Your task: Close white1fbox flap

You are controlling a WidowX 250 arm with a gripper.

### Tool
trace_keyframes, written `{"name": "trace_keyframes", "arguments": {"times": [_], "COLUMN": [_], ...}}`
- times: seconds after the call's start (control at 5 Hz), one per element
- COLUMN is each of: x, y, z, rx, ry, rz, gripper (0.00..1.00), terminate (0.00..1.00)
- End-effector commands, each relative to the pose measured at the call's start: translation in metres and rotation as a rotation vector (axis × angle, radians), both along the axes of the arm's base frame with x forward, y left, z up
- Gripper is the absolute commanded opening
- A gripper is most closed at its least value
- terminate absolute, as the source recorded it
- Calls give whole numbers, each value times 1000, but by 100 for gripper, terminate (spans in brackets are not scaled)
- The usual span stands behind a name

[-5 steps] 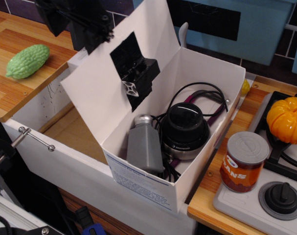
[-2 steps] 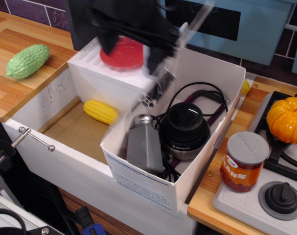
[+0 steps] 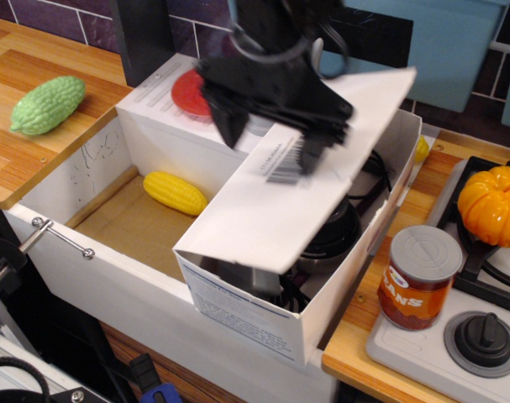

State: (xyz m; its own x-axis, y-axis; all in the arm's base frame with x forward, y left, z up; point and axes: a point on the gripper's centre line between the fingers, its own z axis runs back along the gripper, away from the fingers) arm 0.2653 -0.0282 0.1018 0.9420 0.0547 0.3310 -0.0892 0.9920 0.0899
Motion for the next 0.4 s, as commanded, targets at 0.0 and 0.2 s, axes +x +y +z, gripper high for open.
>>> {"name": "trace_keyframes", "arguments": {"times": [0.0,0.2], "x": [2,1], "y": [-11,-13], "z": [-23,-26], "rx": [-50,-25], "ry": [-33,-25], "rz": [45,47], "gripper": [100,100], "terminate": [0,100]}}
